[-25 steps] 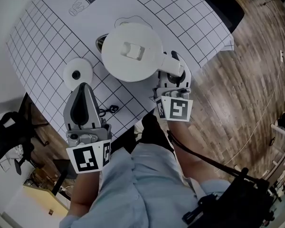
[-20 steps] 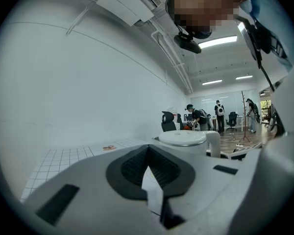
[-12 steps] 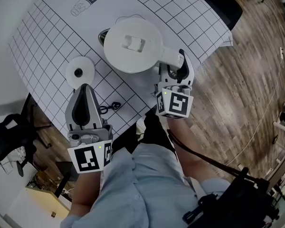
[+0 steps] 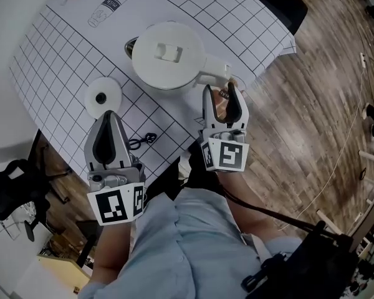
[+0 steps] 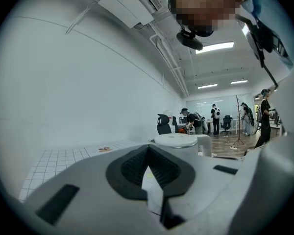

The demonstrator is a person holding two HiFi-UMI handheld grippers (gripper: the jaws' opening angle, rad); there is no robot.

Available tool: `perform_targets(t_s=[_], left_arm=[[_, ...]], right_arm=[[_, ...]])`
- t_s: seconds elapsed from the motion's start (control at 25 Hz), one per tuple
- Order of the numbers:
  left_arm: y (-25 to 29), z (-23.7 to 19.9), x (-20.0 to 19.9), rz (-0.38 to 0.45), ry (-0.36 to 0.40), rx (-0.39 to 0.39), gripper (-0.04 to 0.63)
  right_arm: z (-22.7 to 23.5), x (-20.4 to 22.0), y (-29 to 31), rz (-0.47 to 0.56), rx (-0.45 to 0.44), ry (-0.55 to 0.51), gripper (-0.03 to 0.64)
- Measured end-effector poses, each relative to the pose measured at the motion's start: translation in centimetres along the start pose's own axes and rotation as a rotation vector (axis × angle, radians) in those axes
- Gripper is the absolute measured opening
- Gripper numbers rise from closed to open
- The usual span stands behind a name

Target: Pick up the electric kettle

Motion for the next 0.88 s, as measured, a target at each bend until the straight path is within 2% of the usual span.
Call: perform_targets(t_s=[0.24,0.4,0.6,0.88], left_arm=[[-0.2,0.7,-1.4,0.063,-0.007,0.005,0.000],[-0.4,1.5,-2.7,0.094,-0.014,0.008,0.000],[0.1,1.8,-4.0,0.125,-0.023,0.003,0.000],[0.8,2.0,-6.4,0.194,-0.011,-0.002,0.000]], right_arm=[[-0.9,-3.3,-2.5,0.019,-0.083,0.012,0.195],[-1.5,-6.0,-3.5,0.018,-0.135,-0.004,0.034],[-2.5,-9.7,-3.8,0.073,-0.219,-0.056,0.006],[-3.5,-13.7,-3.5,0.156,-0.274,-0.070,0.002]])
Point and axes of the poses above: the fingertips, and each gripper's own axes: y forward along the fingers, z to its right, x out of its underside, the point moved 3 cm from there along -y, backward along the fingers, and after that the axes turned 3 degrees about x, right-handed, at the moved point
